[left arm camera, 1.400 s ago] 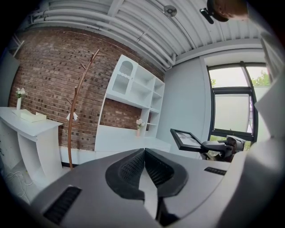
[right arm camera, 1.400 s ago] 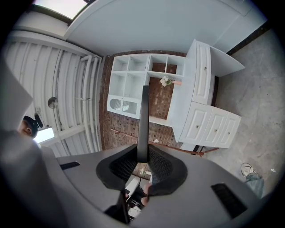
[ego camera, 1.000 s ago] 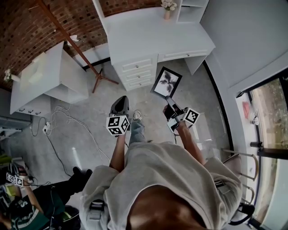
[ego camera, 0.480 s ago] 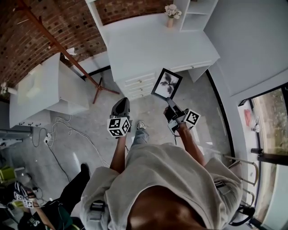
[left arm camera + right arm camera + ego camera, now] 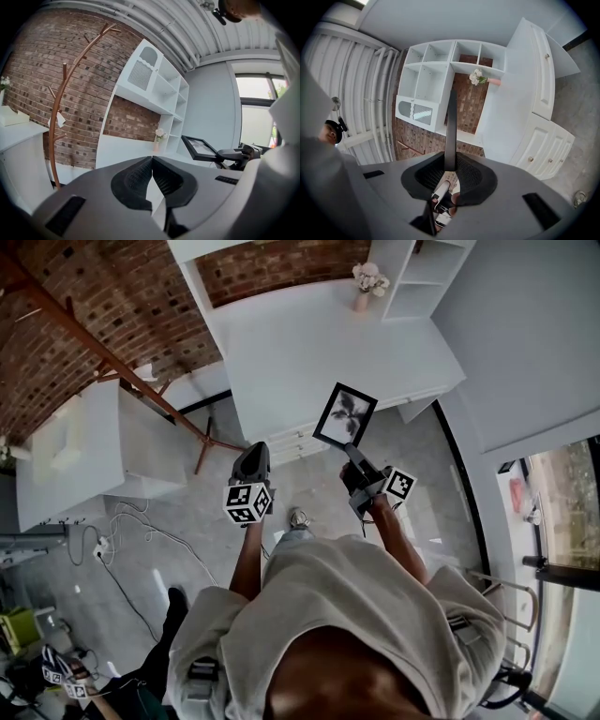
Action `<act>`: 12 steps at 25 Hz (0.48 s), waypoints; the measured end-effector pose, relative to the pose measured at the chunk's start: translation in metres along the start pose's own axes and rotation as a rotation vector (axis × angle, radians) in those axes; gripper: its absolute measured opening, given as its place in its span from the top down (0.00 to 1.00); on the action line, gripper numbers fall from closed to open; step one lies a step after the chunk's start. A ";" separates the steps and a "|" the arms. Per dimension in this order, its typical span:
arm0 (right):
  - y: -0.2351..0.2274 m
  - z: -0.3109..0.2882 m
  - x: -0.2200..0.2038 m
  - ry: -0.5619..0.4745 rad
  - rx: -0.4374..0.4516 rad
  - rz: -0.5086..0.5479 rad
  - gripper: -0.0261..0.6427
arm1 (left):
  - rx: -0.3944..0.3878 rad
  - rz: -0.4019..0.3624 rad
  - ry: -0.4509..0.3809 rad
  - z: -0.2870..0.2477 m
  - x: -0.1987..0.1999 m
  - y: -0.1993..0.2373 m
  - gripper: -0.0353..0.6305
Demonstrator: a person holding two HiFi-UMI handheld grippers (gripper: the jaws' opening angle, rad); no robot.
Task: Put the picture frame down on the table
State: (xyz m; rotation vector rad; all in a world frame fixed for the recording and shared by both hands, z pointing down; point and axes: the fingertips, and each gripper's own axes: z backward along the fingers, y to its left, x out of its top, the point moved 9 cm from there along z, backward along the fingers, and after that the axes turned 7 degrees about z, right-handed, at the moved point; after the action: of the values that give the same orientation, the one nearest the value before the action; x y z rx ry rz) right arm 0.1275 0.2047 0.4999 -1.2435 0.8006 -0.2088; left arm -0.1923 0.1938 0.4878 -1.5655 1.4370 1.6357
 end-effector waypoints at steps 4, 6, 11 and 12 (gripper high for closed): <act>-0.006 -0.029 0.012 -0.013 -0.001 0.006 0.83 | -0.018 -0.003 0.000 -0.027 0.014 0.020 0.92; -0.009 -0.043 0.016 -0.021 -0.002 0.015 0.83 | -0.031 -0.008 0.001 -0.040 0.021 0.029 0.92; -0.016 -0.072 0.020 -0.042 -0.007 0.016 0.83 | -0.056 -0.014 0.007 -0.066 0.031 0.053 0.92; -0.017 -0.076 0.020 -0.044 -0.007 0.019 0.83 | -0.061 -0.016 0.008 -0.070 0.033 0.056 0.92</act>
State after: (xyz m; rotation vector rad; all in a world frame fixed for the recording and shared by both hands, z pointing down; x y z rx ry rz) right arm 0.0980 0.1303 0.4995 -1.2430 0.7755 -0.1633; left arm -0.2185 0.1018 0.4917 -1.6148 1.3875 1.6807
